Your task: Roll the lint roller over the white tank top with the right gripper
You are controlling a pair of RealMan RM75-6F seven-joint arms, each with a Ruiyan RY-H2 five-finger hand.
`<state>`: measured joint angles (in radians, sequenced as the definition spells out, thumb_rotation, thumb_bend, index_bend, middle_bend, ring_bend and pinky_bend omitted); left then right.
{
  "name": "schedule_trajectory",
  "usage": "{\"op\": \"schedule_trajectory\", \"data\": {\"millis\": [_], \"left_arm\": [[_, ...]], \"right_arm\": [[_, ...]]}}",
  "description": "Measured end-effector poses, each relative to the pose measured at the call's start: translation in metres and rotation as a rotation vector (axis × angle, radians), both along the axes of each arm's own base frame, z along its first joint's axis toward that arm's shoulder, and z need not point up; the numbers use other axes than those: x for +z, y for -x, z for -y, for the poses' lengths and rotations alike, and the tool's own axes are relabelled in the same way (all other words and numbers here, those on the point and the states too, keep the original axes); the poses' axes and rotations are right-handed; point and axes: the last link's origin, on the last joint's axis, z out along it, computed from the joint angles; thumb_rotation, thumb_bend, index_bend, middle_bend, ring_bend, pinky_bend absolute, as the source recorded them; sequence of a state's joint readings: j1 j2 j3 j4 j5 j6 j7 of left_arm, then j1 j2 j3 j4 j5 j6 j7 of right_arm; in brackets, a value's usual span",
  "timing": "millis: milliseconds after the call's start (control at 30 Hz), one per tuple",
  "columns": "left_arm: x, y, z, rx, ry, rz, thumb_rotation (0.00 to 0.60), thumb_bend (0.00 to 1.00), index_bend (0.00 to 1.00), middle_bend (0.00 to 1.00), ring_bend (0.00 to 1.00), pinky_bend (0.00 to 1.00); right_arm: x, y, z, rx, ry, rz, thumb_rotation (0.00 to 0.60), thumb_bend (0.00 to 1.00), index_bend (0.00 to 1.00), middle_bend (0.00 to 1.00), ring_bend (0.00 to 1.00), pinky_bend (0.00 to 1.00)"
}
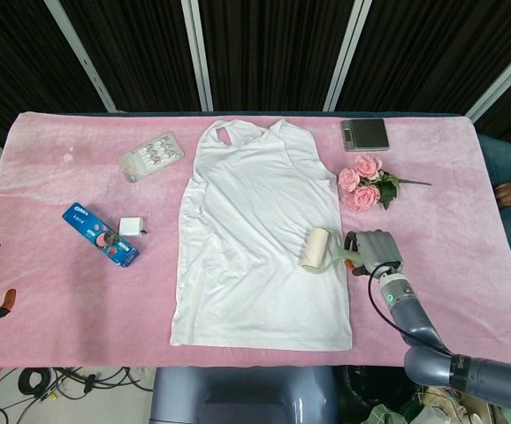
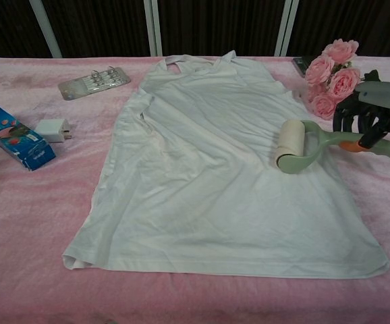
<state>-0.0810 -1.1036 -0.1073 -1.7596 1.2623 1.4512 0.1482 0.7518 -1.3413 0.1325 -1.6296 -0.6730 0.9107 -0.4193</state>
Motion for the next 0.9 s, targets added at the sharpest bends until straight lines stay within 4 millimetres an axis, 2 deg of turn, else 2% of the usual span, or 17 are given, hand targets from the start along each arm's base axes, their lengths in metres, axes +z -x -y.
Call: {"op": "schedule_trajectory", "data": {"millis": [433, 900], "left_arm": [[0.0, 0.0, 0.0, 0.001, 0.0, 0.001, 0.6, 0.36, 0.13, 0.04, 0.04, 0.33], [0.001, 0.001, 0.0, 0.001, 0.002, 0.001, 0.6, 0.36, 0.13, 0.04, 0.04, 0.33]], "right_arm": [[-0.023, -0.045, 0.02, 0.04, -0.068, 0.05, 0.6, 0.53, 0.73, 0.57, 0.55, 0.34], [-0.054, -0.086, 0.022, 0.102, -0.141, 0.067, 0.6, 0.53, 0.73, 0.57, 0.55, 0.34]]}}
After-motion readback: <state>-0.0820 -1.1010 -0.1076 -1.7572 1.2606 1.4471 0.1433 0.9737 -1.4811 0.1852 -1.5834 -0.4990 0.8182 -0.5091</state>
